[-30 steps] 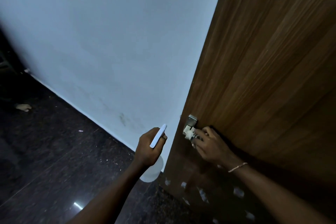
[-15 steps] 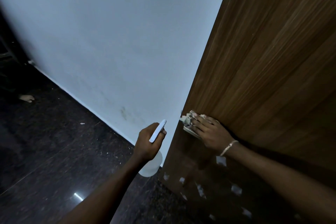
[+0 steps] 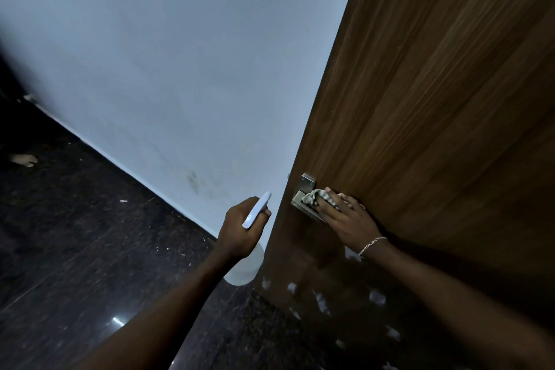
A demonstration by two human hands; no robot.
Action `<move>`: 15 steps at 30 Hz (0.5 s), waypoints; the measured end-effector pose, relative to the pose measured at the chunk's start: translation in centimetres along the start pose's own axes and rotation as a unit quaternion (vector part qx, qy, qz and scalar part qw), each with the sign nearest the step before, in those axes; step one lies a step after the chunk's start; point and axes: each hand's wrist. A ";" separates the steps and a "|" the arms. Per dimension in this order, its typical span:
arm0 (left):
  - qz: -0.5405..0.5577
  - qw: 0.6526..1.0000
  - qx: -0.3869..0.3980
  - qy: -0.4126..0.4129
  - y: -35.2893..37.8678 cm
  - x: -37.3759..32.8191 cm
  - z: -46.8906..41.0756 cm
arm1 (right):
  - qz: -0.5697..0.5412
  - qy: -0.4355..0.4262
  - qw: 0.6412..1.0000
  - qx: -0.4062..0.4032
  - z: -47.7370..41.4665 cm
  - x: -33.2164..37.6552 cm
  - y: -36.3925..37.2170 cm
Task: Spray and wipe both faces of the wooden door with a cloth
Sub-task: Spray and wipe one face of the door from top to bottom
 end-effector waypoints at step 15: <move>-0.001 1.000 -0.025 -0.006 -3.5 -1.0 1.5 | -0.010 0.028 0.999 0.033 0.9 2.4 3.7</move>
Point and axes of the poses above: each hand's wrist, its own z-axis away from the middle knuckle, its own y-axis out of the palm, x = y × z, and after that the axes turned 1 degree about y, right-handed
